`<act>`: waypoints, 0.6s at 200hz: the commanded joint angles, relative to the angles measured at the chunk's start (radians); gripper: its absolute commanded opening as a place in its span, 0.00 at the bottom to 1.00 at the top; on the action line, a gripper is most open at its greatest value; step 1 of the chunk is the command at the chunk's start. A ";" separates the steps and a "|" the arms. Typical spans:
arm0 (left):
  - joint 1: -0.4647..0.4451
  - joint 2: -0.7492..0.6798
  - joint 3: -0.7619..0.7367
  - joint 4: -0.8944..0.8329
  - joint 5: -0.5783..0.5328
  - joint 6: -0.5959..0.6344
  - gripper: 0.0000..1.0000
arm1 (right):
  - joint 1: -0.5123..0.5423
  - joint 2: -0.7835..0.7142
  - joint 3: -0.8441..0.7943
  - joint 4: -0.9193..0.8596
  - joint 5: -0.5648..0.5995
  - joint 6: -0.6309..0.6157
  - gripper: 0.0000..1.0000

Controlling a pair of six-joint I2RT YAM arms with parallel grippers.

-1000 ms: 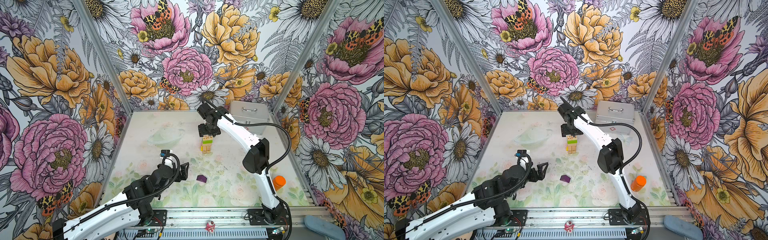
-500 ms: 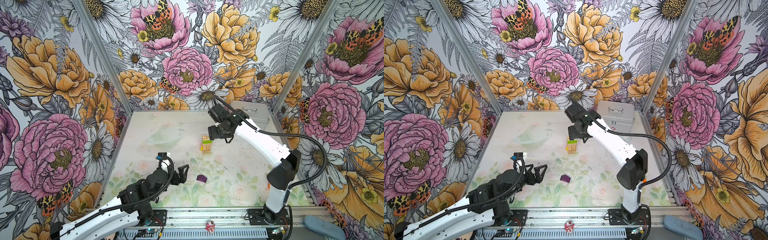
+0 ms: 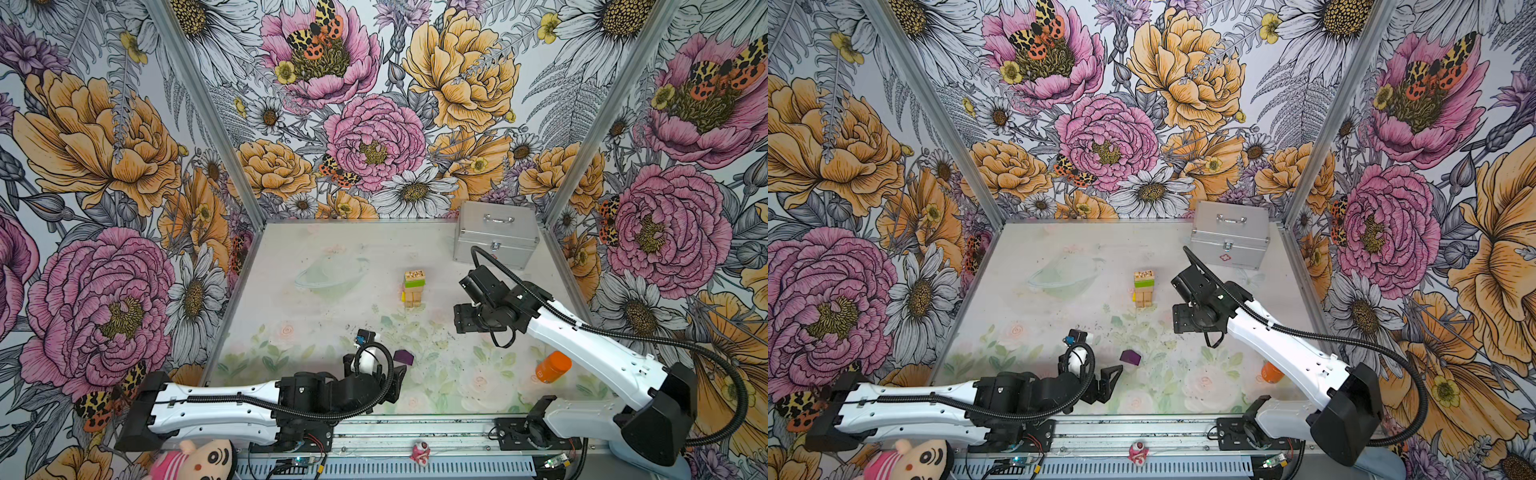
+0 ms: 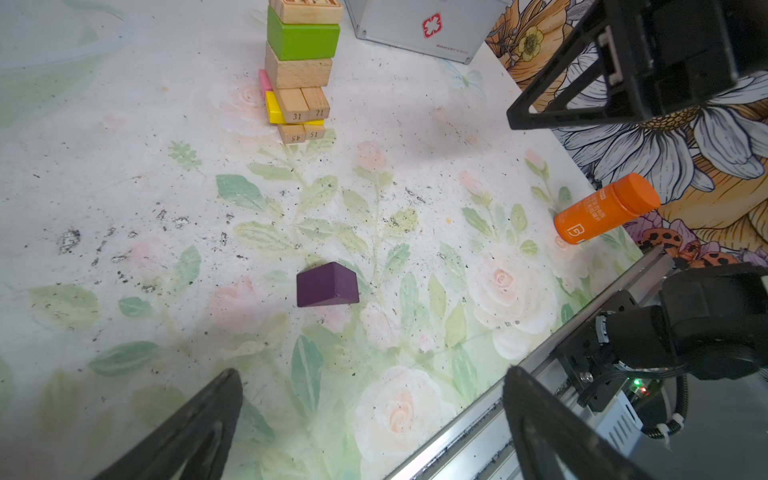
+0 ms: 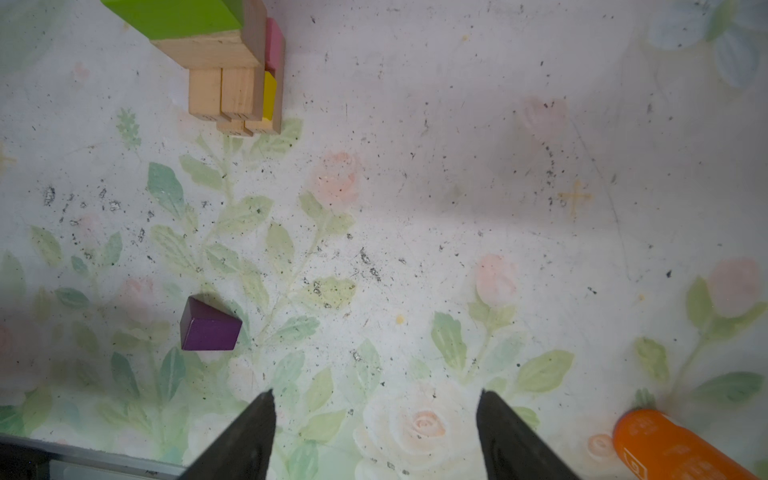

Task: Build the wood block tower
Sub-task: 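Open the right gripper and raise it off the printed tile, then move the right gripper toward the purple block nearer the robot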

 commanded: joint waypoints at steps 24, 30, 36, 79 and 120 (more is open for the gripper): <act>-0.087 0.078 0.041 -0.002 -0.104 -0.089 0.99 | 0.040 -0.120 -0.127 0.066 -0.025 0.096 0.78; -0.096 0.077 0.038 -0.009 -0.109 -0.099 0.99 | 0.049 -0.127 -0.144 0.073 -0.028 0.109 0.78; -0.105 0.074 0.033 -0.016 -0.115 -0.109 0.99 | 0.060 -0.134 -0.159 0.082 -0.033 0.121 0.78; -0.121 -0.011 -0.016 -0.066 -0.129 -0.153 0.99 | 0.155 -0.137 -0.224 0.125 -0.035 0.187 0.77; -0.107 -0.121 -0.029 -0.168 -0.151 -0.159 0.99 | 0.234 -0.078 -0.260 0.223 -0.057 0.252 0.74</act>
